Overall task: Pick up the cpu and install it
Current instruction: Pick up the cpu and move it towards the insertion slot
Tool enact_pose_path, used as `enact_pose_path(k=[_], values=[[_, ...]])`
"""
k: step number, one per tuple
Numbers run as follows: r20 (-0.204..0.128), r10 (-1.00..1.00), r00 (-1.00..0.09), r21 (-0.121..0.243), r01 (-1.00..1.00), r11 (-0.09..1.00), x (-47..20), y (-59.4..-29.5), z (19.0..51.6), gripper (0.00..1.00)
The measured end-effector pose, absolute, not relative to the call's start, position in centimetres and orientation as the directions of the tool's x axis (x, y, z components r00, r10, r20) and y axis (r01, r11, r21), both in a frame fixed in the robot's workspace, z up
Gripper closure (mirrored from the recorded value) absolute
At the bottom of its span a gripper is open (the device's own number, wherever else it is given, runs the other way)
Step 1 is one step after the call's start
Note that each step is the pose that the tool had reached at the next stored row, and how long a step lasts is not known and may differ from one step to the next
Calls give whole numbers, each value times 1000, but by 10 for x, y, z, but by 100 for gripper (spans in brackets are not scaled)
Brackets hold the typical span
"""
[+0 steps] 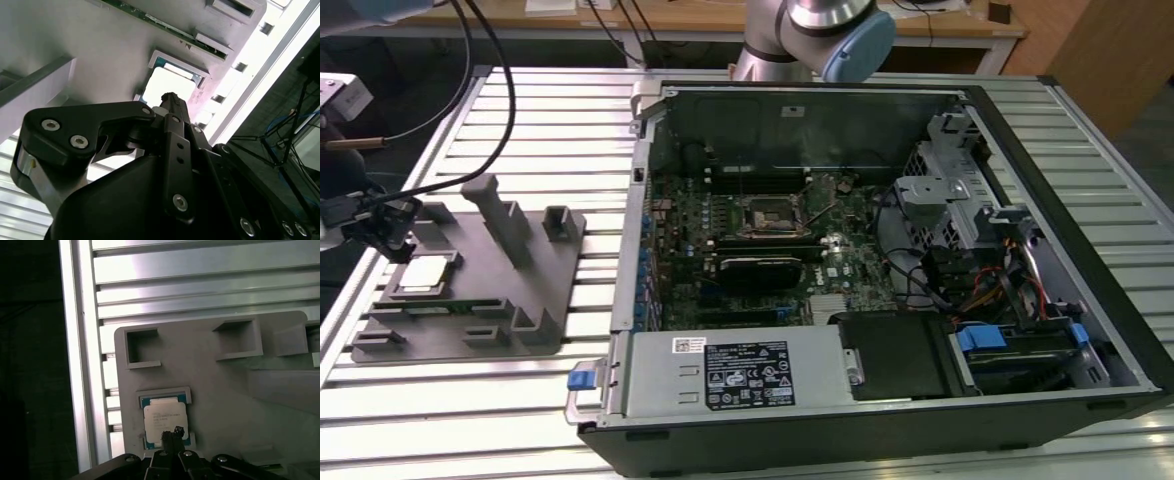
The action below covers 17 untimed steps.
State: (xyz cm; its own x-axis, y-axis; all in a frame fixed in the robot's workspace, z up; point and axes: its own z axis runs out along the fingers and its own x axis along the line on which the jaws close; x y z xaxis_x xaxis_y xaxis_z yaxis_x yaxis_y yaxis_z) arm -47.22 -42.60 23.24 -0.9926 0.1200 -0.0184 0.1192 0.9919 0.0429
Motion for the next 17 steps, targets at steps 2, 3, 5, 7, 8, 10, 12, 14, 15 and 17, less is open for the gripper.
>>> enact_pose_path(k=[2,3,5,7,8,10,12,14,15,17], values=[[-18,116,-993,43,115,992,-472,-426,231,89],[-18,114,-993,43,113,993,-472,-426,230,89],[-18,108,-994,43,107,993,-472,-426,228,89],[-18,103,-995,43,102,994,-472,-426,226,89],[-18,100,-995,43,99,994,-472,-426,226,89],[-18,94,-995,43,93,995,-472,-426,224,89],[-18,87,-996,43,87,995,-472,-426,222,89],[-18,82,-996,43,81,996,-472,-426,221,89],[-18,80,-997,43,79,996,-472,-426,220,89],[-18,80,-997,43,79,996,-472,-426,219,89]])
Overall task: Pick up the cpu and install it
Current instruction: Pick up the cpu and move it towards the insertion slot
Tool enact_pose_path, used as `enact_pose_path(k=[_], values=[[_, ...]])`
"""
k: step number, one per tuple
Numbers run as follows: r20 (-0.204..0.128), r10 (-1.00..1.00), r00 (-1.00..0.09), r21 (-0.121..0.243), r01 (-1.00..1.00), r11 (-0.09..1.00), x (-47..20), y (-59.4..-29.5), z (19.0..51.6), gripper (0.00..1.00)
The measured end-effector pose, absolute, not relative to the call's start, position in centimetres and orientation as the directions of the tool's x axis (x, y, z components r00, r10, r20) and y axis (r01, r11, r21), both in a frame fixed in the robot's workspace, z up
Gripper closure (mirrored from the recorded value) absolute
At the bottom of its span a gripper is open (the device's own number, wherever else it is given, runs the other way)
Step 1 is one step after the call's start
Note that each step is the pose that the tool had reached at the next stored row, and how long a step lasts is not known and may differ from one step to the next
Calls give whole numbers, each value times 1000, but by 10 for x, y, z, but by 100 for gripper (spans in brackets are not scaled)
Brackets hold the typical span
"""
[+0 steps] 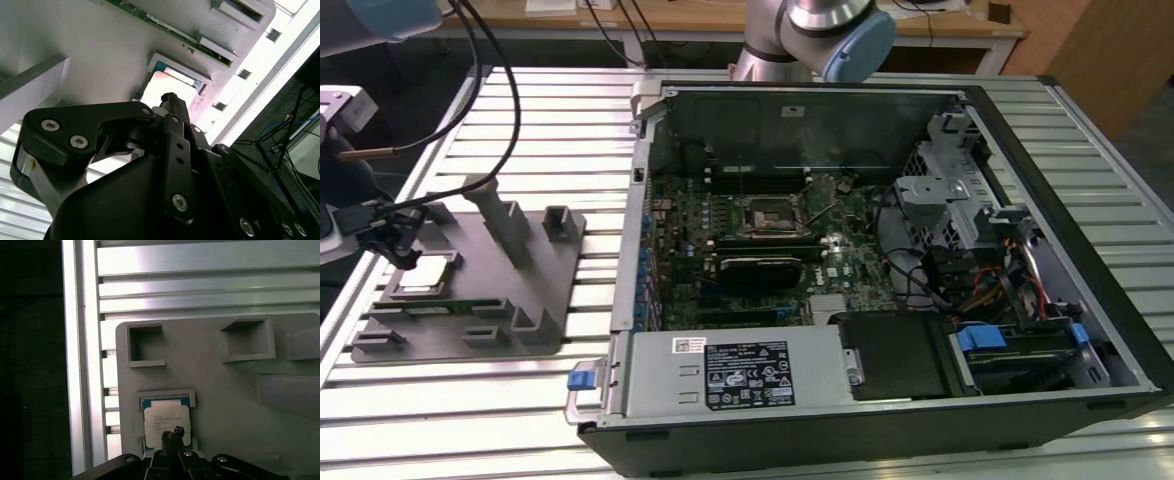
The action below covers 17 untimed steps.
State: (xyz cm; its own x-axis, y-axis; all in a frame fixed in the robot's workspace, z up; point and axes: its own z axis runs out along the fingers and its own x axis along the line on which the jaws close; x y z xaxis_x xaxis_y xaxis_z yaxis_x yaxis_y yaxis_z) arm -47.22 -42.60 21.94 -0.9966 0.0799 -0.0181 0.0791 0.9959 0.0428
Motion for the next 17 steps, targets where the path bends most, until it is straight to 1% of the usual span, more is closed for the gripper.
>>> enact_pose_path(k=[17], values=[[-18,80,-997,42,79,996,-472,-421,207,89]])
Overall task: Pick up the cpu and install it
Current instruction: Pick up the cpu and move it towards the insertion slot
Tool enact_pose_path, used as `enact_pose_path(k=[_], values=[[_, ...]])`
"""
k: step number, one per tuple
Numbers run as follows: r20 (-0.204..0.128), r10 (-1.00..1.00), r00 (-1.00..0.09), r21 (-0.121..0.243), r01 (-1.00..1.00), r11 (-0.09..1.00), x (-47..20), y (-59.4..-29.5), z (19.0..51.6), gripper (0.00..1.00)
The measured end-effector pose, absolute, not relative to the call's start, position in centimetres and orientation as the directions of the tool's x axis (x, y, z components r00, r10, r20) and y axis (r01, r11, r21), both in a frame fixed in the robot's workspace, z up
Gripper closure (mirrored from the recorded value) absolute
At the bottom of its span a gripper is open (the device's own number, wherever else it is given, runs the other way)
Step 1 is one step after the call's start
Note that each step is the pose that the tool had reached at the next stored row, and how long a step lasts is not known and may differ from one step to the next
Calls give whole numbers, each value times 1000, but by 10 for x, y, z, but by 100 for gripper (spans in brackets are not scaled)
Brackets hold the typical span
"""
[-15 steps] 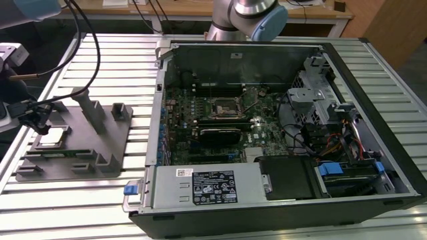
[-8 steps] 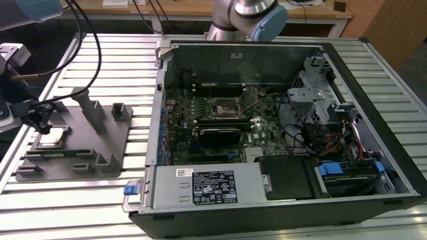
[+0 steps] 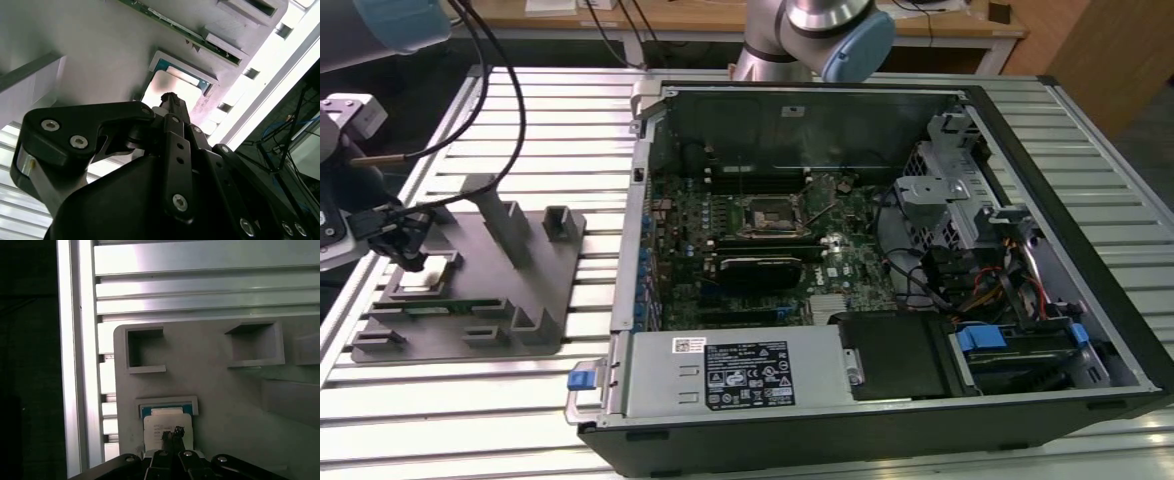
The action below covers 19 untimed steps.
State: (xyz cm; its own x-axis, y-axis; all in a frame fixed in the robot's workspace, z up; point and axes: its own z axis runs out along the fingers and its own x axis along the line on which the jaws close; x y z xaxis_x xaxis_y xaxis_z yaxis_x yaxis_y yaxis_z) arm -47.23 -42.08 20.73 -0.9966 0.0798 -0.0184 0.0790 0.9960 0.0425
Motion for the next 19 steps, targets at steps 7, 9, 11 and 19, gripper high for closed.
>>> enact_pose_path(k=[7,9,11,19], values=[[-18,80,-997,42,79,996,-472,-420,202,89],[-18,80,-997,42,79,996,-472,-420,201,89],[-18,80,-997,42,79,996,-472,-420,200,89],[-18,80,-997,42,79,996,-472,-420,199,89]])
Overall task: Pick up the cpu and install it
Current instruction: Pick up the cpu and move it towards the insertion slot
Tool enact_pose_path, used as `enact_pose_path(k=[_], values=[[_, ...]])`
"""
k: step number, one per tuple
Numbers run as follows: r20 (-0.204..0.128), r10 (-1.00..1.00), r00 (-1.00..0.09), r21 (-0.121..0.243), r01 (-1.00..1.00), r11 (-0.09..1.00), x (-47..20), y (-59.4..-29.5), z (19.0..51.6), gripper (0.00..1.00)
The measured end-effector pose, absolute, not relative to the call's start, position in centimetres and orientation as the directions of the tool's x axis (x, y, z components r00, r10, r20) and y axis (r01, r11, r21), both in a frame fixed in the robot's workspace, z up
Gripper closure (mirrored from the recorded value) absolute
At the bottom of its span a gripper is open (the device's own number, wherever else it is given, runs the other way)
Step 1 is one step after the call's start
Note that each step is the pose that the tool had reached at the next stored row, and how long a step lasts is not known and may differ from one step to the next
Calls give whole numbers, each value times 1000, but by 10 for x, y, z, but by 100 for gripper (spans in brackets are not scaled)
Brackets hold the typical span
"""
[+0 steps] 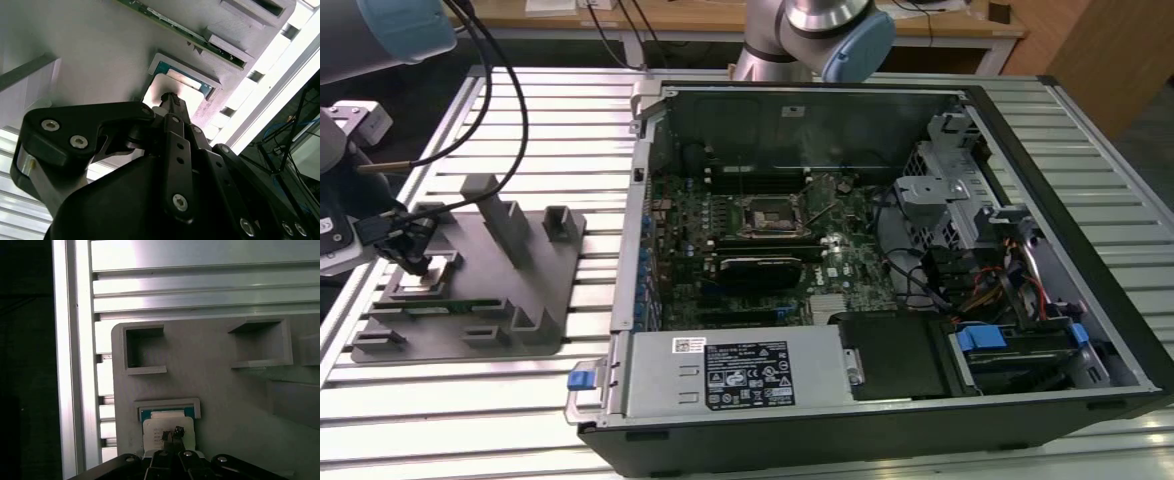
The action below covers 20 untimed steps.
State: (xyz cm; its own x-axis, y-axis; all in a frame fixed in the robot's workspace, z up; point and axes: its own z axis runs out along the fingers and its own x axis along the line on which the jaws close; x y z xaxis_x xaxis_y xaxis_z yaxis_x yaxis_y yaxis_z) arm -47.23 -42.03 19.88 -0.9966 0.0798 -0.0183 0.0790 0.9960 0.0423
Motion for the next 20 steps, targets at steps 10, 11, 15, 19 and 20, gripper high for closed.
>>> enact_pose_path(k=[10,11,15,19,20], values=[[-18,80,-997,42,79,996,-472,-420,199,59],[-18,80,-997,42,79,996,-472,-420,199,53],[-18,80,-997,42,79,996,-472,-420,199,42],[-18,80,-997,43,79,996,-472,-420,198,35],[-19,79,-997,43,78,996,-472,-420,198,35]])
